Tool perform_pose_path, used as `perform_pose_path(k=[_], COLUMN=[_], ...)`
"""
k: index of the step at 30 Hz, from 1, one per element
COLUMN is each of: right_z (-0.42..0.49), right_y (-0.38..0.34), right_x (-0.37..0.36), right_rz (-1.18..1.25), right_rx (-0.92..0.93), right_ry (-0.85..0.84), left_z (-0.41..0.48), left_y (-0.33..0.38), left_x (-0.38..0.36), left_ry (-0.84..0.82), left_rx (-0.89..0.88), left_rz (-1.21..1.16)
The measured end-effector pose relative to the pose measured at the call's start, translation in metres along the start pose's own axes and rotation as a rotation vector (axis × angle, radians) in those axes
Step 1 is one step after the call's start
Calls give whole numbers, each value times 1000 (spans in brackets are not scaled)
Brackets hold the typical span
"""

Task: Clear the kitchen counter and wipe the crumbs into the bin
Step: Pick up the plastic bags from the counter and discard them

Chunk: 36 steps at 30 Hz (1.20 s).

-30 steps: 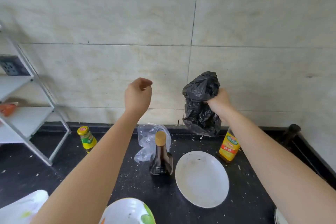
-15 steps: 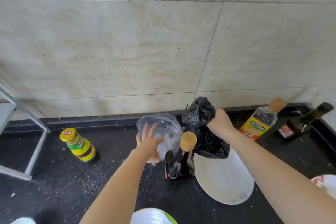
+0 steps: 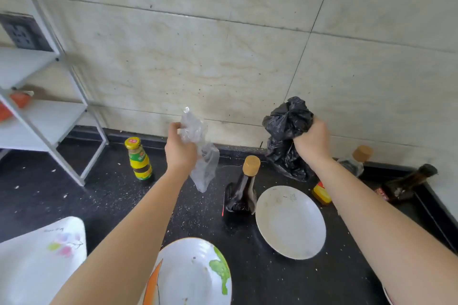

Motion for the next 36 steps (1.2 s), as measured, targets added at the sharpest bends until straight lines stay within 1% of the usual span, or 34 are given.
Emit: perform_pose_path(k=[2, 5, 7, 9, 12, 14, 16, 19, 23, 25, 29, 33, 34, 36], right_z=[-16, -47, -82, -112, -171, -226, -273, -354, -467, -515, -646, -775, -797, -874], right_y=[-25, -56, -72, -78, -79, -81, -82, -82, -82, -84, -100, -120, -123, -127], right_x=[24, 56, 76, 84, 81, 72, 56, 33, 8, 2, -3, 8, 11, 18], right_rz=[34, 103, 165, 207, 235, 258, 248, 182, 126, 96, 62, 105, 95, 69], right_rx=[103, 252, 347, 388, 418, 452, 483, 480, 544, 583, 686, 755, 766, 804], right_ry=[82, 149, 140, 90, -45, -188, -310, -529, -802, -880, -1079, -1218, -1231, -1280], left_z=[-27, -76, -128, -176, -259, -319, -368, -455, -566, -610, -719, -825, -842, -911], left_y=[19, 38, 40, 32, 12, -8, -33, -70, -119, -133, -168, -205, -210, -228], left_x=[27, 61, 87, 107, 136, 162, 186, 224, 276, 297, 358, 413, 421, 451], left_ry=[52, 87, 149, 206, 315, 416, 506, 585, 720, 765, 893, 976, 978, 1035], left_rx=[-14, -47, -41, -9, 11, 64, 172, 317, 490, 543, 619, 719, 728, 772], left_rz=[-73, -75, -84, -131, -177, -172, -137, -1, -17, -43, -62, -87, -83, -102])
Point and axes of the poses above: each hand's wrist, its own z-axis towards the middle knuckle, its own x-axis out of the back of the hand, y = z × x, the point moved 6 cm from there along z, towards the middle knuckle, and after that the axes turned 1 degree about y, right-handed, at the moved point
